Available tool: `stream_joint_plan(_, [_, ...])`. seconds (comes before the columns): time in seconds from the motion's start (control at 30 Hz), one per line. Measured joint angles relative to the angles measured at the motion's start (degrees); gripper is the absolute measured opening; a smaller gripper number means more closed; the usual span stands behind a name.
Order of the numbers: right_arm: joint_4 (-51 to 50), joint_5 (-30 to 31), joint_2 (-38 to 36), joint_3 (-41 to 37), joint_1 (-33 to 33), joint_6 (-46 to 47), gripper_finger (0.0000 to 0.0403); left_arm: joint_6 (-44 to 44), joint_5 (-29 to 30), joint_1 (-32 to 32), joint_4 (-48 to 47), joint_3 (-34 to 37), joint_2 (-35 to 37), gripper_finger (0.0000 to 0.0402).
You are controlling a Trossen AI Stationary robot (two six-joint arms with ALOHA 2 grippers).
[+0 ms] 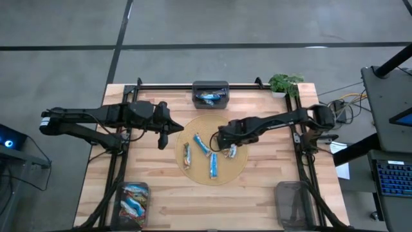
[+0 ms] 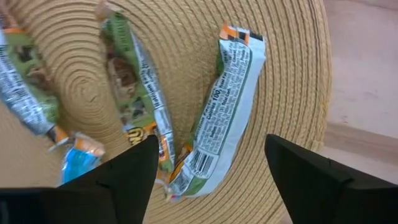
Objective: Pick and place Granola Bars by type
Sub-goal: Put the yellow granola bar into the right black bin
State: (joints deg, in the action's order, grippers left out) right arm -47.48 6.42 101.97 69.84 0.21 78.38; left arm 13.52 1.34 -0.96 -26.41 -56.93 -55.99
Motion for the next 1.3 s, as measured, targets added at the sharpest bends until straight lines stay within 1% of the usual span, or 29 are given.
stream_joint_plan(0.2, [0.02,1.14,2.44,0.00,-0.02,2.31,0.0264,0.00,0.00,-0.01,-0.07,0.00,0.00,0.0000])
stream_joint_plan(0.57, [1.53,1.24,6.32,0.00,-0.11,2.70,0.0237,0.00,-0.13,0.00,-0.27,0.00,0.00,0.0000])
stream_joint_plan(0.77, [1.67,1.23,7.39,0.00,-0.11,3.58,0.0214,0.00,-0.11,0.00,-0.29,0.00,0.00,0.0000])
stream_joint_plan(1.03, [1.63,1.14,8.68,0.07,-0.11,3.72,0.0166,0.02,-0.07,-0.01,-0.29,0.00,0.00,0.0000])
stream_joint_plan(1.3, [1.49,1.12,8.38,0.04,-0.11,3.50,0.0104,0.14,0.07,-0.01,-0.28,0.00,0.00,0.0000])
